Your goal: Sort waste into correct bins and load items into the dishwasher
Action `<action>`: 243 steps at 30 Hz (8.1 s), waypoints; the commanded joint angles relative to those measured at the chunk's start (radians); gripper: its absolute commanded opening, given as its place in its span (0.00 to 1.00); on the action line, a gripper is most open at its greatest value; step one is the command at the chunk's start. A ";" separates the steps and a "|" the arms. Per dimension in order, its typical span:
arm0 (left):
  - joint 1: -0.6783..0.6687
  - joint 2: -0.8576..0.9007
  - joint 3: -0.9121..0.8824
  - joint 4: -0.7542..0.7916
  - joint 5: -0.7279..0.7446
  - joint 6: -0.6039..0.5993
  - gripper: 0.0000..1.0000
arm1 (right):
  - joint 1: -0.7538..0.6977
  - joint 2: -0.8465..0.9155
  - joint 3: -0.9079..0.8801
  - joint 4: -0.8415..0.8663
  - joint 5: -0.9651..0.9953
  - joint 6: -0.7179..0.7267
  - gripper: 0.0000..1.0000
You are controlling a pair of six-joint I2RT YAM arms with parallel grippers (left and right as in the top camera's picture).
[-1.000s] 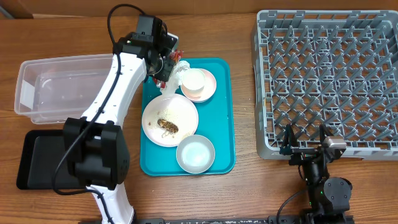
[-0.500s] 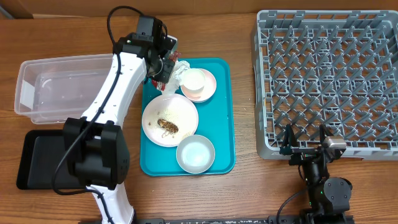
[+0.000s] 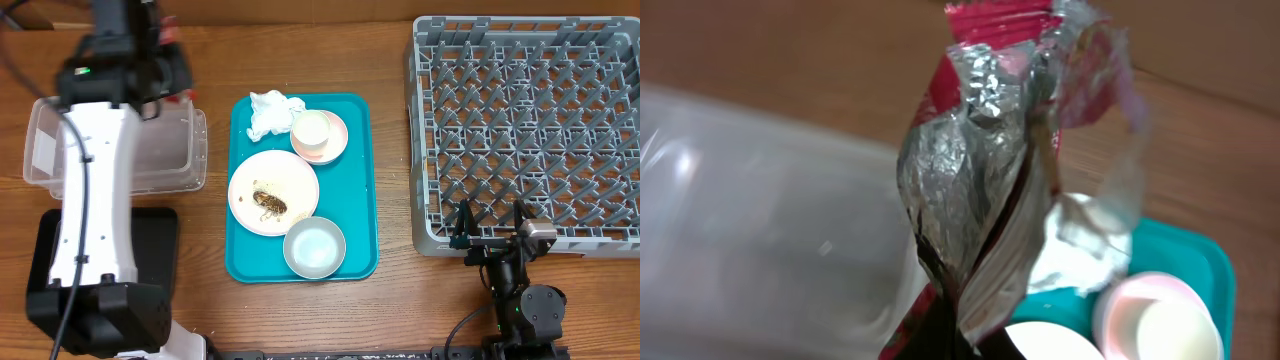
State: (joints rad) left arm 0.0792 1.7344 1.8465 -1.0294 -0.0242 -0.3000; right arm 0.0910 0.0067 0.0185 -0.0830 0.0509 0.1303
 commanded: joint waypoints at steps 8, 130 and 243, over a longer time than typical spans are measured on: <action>0.211 0.094 -0.036 -0.109 0.009 -0.416 0.66 | -0.007 -0.004 -0.010 0.003 -0.005 -0.007 1.00; -0.017 -0.046 -0.035 -0.016 -0.208 -0.539 0.04 | -0.007 -0.004 -0.010 0.003 -0.005 -0.007 1.00; 0.161 0.042 0.022 -0.188 -0.290 -0.467 0.08 | -0.007 -0.004 -0.010 0.003 -0.005 -0.007 1.00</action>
State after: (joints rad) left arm 0.1696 1.7298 1.8866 -1.2175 -0.2897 -0.7422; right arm 0.0914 0.0067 0.0185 -0.0830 0.0509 0.1299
